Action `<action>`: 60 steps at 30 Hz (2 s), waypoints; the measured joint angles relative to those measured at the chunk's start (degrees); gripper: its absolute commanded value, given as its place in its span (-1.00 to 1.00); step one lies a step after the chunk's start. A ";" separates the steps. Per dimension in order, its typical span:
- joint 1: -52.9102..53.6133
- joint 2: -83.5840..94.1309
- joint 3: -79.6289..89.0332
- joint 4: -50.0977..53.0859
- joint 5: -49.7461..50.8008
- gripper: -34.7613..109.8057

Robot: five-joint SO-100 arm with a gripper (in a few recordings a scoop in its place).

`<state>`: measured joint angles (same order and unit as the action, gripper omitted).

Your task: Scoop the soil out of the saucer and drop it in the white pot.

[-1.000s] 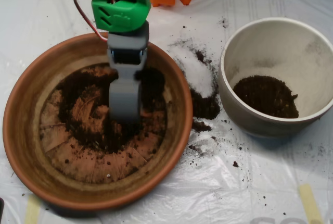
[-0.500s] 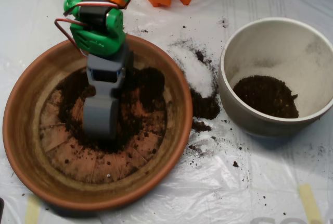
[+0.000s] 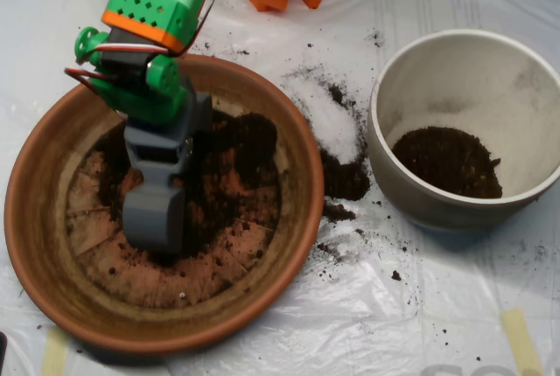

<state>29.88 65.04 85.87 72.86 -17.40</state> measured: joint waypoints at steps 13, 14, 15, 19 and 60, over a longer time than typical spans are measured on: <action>0.62 -13.10 -20.04 10.28 0.00 0.23; 0.62 -13.62 -20.83 10.63 -0.18 0.22; 0.62 -13.97 -21.27 10.90 -0.53 0.20; 0.70 -14.59 -22.94 10.63 -2.20 0.05; 1.23 19.07 23.38 -18.81 -6.15 -0.49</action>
<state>31.11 84.11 109.25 54.05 -23.55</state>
